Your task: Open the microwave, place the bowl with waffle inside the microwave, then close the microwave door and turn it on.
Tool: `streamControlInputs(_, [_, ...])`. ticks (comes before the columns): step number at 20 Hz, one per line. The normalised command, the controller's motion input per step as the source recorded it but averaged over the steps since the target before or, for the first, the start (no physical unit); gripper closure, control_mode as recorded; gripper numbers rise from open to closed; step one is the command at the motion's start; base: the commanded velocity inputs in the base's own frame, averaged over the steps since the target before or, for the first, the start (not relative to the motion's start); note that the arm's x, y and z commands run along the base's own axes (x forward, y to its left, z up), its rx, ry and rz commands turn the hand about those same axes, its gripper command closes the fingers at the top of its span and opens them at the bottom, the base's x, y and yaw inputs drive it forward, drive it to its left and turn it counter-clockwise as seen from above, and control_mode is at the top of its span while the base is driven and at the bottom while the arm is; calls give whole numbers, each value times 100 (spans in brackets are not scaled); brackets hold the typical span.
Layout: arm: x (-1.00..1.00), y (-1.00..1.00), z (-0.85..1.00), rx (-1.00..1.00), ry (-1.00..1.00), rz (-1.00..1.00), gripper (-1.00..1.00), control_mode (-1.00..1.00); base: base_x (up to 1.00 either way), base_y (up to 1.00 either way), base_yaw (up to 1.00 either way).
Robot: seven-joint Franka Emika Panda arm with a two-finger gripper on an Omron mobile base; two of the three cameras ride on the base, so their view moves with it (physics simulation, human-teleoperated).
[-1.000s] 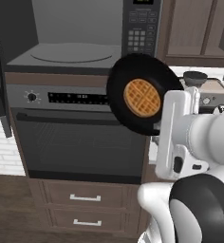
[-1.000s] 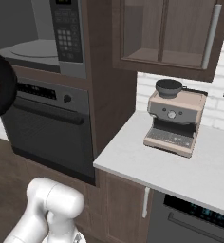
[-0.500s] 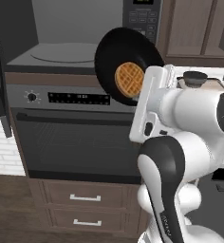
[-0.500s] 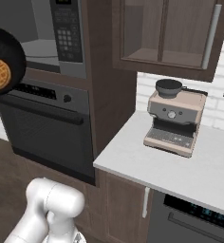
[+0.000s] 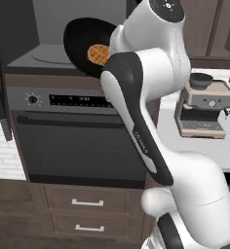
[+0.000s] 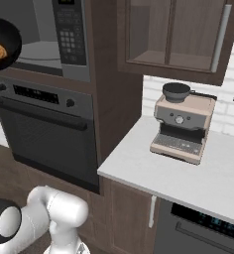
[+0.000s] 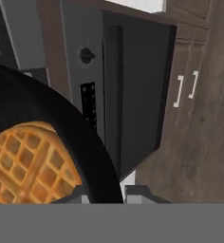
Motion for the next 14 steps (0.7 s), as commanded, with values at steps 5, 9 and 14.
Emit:
streamControlInputs(5, [35, 5, 37, -17, 10, -5, 100, -100, 0, 0, 0])
streamControlInputs(9, [19, -1, -32, -22, -2, -10, 100, -100, 0, 0, 0])
streamControlInputs(14, [0, -29, -100, -12, -7, -4, 100, -100, 0, 0, 0])
